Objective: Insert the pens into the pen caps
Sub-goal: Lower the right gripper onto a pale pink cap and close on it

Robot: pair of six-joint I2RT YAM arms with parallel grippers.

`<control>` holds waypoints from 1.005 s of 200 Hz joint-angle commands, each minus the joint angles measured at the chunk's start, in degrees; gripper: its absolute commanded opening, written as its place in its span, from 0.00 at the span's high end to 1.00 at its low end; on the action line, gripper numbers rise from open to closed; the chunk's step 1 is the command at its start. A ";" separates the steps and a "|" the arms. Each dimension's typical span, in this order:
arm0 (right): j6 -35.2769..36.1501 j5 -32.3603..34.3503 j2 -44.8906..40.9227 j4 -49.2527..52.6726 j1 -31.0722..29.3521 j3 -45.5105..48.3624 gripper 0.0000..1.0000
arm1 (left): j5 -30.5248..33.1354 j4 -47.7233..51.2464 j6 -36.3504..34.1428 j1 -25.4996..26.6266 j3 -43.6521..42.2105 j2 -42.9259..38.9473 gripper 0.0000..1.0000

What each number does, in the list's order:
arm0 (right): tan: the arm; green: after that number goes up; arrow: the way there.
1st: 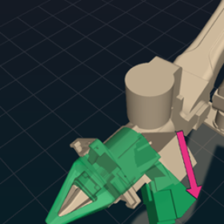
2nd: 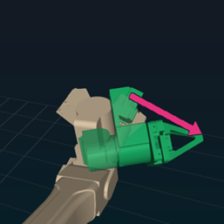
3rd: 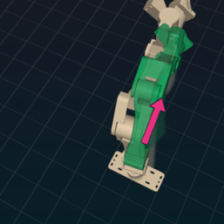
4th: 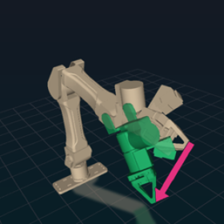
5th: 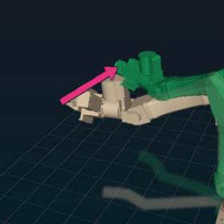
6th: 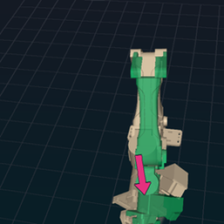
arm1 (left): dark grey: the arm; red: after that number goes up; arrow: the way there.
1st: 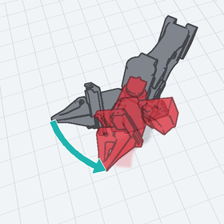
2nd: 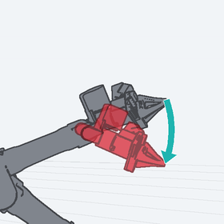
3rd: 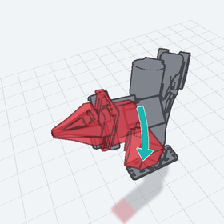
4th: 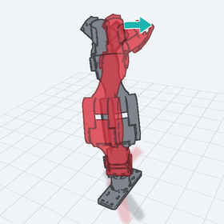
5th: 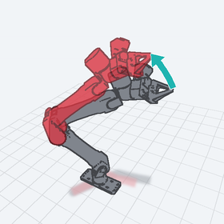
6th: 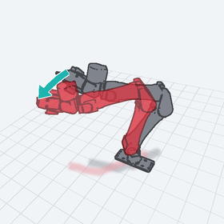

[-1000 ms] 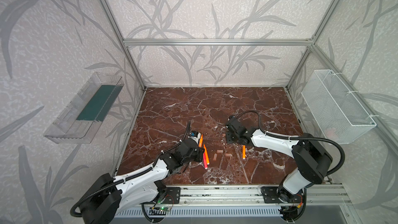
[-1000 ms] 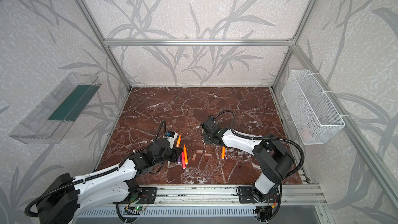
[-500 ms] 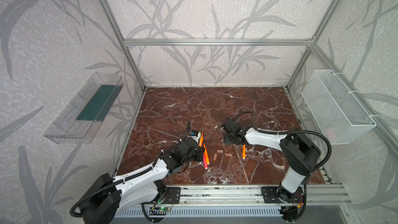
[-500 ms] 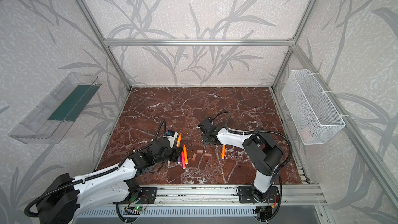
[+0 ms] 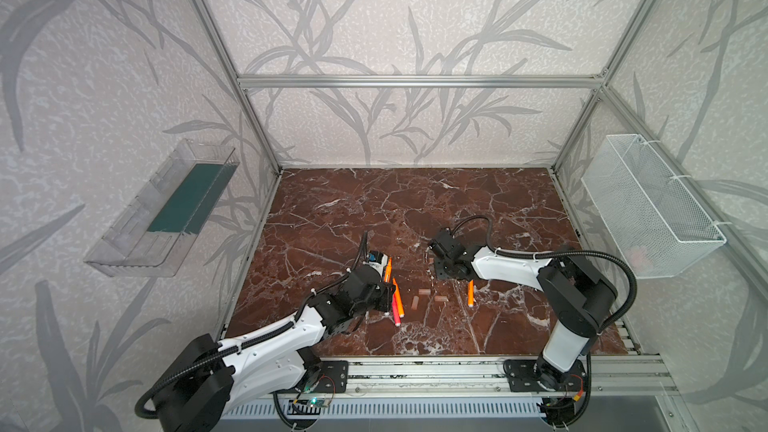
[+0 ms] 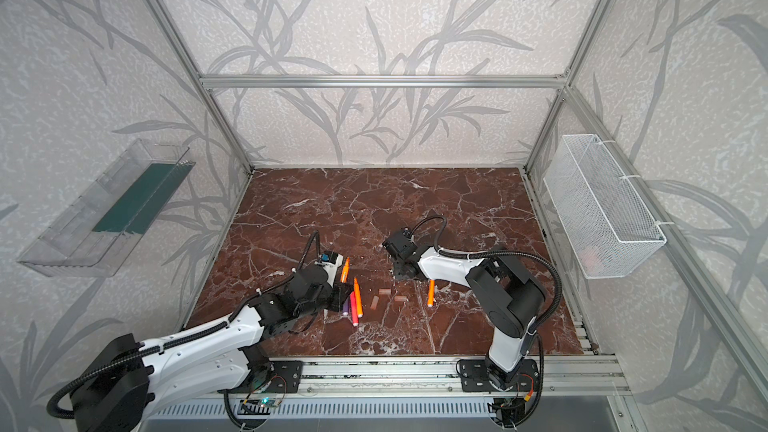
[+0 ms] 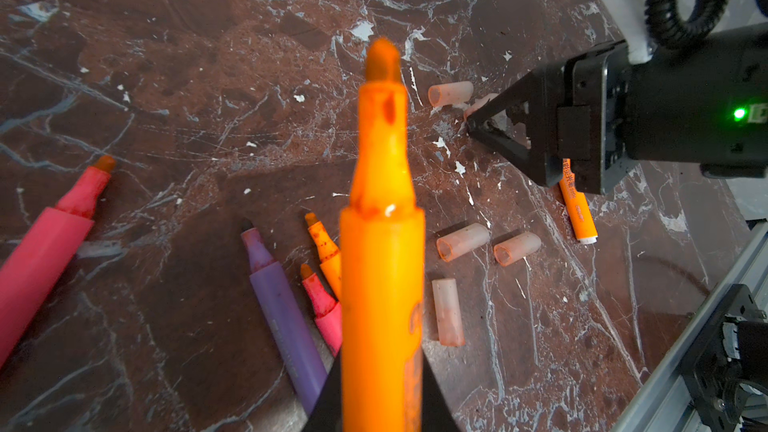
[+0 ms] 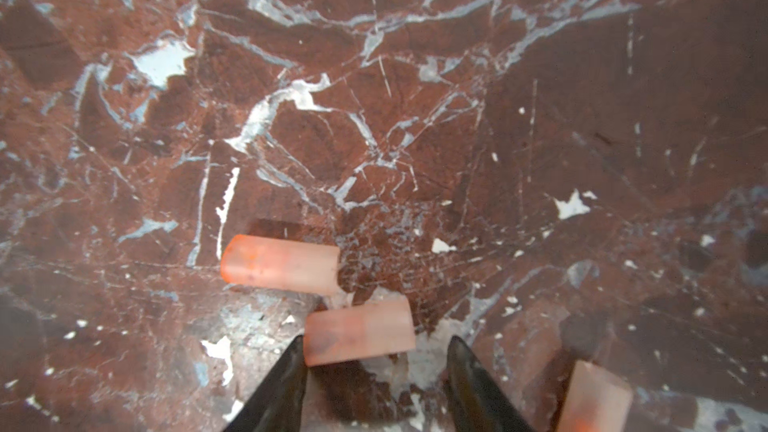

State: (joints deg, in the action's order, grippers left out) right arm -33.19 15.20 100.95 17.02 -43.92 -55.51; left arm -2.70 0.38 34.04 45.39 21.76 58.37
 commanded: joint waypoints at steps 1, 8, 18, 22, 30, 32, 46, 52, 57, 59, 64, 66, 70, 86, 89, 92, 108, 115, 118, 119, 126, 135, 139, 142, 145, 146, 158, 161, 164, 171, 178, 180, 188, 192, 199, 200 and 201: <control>-0.90 2.46 -2.77 0.87 0.06 1.50 0.48 | 0.58 -0.03 -0.63 0.30 1.20 -0.34 1.00; -0.91 2.65 -2.85 0.85 0.06 1.82 0.48 | 0.54 -0.03 -0.61 0.34 1.19 -0.36 1.00; -1.02 2.94 -2.83 0.87 0.15 2.24 0.49 | 0.42 -0.11 -0.62 0.36 1.11 -0.40 1.00; -1.07 3.02 -2.81 0.89 0.15 2.39 0.49 | 0.41 -0.12 -0.61 0.34 1.12 -0.45 1.00; -1.17 3.16 -4.63 0.78 0.15 2.74 0.49 | 0.46 -0.18 -0.59 0.38 1.05 -0.52 1.00; -1.17 3.21 -4.73 0.82 0.15 2.83 0.49 | 0.43 -0.20 -0.54 0.36 1.04 -0.53 1.00; -1.34 3.41 -5.29 0.74 0.32 3.43 0.50 | 0.41 -0.24 -0.54 0.40 0.93 -0.54 1.00; -1.43 3.43 -5.40 0.63 0.32 3.60 0.50 | 0.34 -0.25 -0.54 0.39 0.98 -0.54 1.00; -1.50 3.51 -5.57 0.64 0.39 3.84 0.50 | 0.33 -0.28 -0.56 0.35 0.97 -0.53 1.00; -1.50 3.52 -5.67 0.60 0.41 3.94 0.51 | 0.33 -0.27 -0.53 0.39 0.93 -0.58 1.00; -1.59 3.56 -5.84 0.56 0.49 4.11 0.51 | 0.28 -0.26 -0.50 0.32 0.98 -0.63 1.00; -1.61 3.60 -5.94 0.56 0.50 4.24 0.51 | 0.29 -0.24 -0.52 0.36 0.98 -0.63 1.00; -1.66 3.61 -6.08 0.46 0.55 4.33 0.51 | 0.24 -0.29 -0.55 0.40 0.90 -0.62 1.00; -1.87 3.69 -6.78 0.37 0.68 4.91 0.52 | 0.26 -0.29 -0.53 0.34 0.83 -0.78 1.00; -1.95 3.76 -7.00 0.36 0.68 5.07 0.52 | 0.28 -0.29 -0.55 0.32 0.87 -0.78 1.00; -1.96 3.78 -7.18 0.30 0.68 5.18 0.52 | 0.32 -0.28 -0.53 0.32 0.76 -0.80 1.00; -2.05 3.70 -8.49 -0.15 0.68 5.71 0.52 | 0.17 -0.29 -0.53 0.33 0.76 -0.93 1.00; -2.12 3.61 -9.04 -0.25 0.68 5.85 0.52 | 0.18 -0.38 -0.54 0.39 0.71 -1.02 1.00; -2.14 3.61 -9.28 -0.30 0.68 5.89 0.53 | 0.12 -0.38 -0.55 0.35 0.73 -1.06 1.00; -2.14 3.56 -9.37 -0.31 0.68 5.91 0.52 | 0.09 -0.38 -0.55 0.38 0.69 -1.06 1.00; -2.09 3.36 -10.00 -0.63 0.69 6.00 0.52 | 0.09 -0.38 -0.54 0.34 0.68 -1.08 1.00; -2.14 2.95 -10.64 -1.37 0.70 6.10 0.52 | -0.01 -0.39 -0.56 0.40 0.68 -1.15 1.00; -2.14 2.74 -10.88 -1.77 0.68 6.21 0.52 | -0.02 -0.38 -0.56 0.47 0.72 -1.15 1.00; -2.14 2.64 -11.00 -2.02 0.68 6.21 0.52 | 0.01 -0.43 -0.62 0.45 0.72 -1.15 1.00; -2.21 2.53 -11.03 -2.33 0.75 6.24 0.52 | -0.01 -0.46 -0.63 0.45 0.69 -1.11 1.00; -2.22 2.54 -11.03 -2.42 0.76 6.27 0.52 | -0.02 -0.47 -0.64 0.43 0.67 -1.13 1.00; -2.64 2.36 -10.99 -3.07 0.90 6.06 0.52 | 0.00 -0.47 -0.64 0.41 0.68 -1.14 1.00; -2.67 2.30 -10.91 -3.19 0.94 5.95 0.52 | -0.02 -0.47 -0.60 0.46 0.65 -1.13 1.00; -2.71 2.25 -10.75 -3.36 1.02 5.86 0.52 | -0.02 -0.40 -0.56 0.41 0.70 -1.07 1.00; -2.92 2.19 -10.38 -3.52 1.24 5.52 0.51 | 0.07 -0.38 -0.63 0.45 0.69 -1.04 1.00; -2.92 2.09 -9.89 -3.59 1.53 5.09 0.50 | 0.08 -0.38 -0.70 0.43 0.69 -1.07 1.00; -2.93 2.00 -9.76 -3.64 1.66 4.96 0.50 | 0.11 -0.38 -0.68 0.41 0.68 -1.06 1.00; -2.88 1.57 -9.09 -3.90 2.05 4.51 0.50 | 0.08 -0.38 -0.69 0.41 0.71 -1.06 1.00; -2.89 1.33 -8.82 -3.98 2.29 4.34 0.50 | 0.11 -0.39 -0.73 0.41 0.64 -1.11 1.00; -2.89 1.15 -8.22 -4.22 2.58 4.02 0.50 | 0.07 -0.38 -0.72 0.43 0.71 -1.14 1.00; -2.91 1.11 -8.18 -4.29 2.64 3.97 0.50 | 0.11 -0.38 -0.68 0.42 0.68 -1.14 1.00; -2.88 1.08 -8.07 -4.32 2.67 3.90 0.50 | 0.09 -0.38 -0.71 0.41 0.67 -1.10 1.00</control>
State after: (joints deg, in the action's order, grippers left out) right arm -35.35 17.02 91.15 13.93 -42.44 -49.76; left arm -2.90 0.36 34.04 45.69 21.76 58.19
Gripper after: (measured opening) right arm 0.503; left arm 0.167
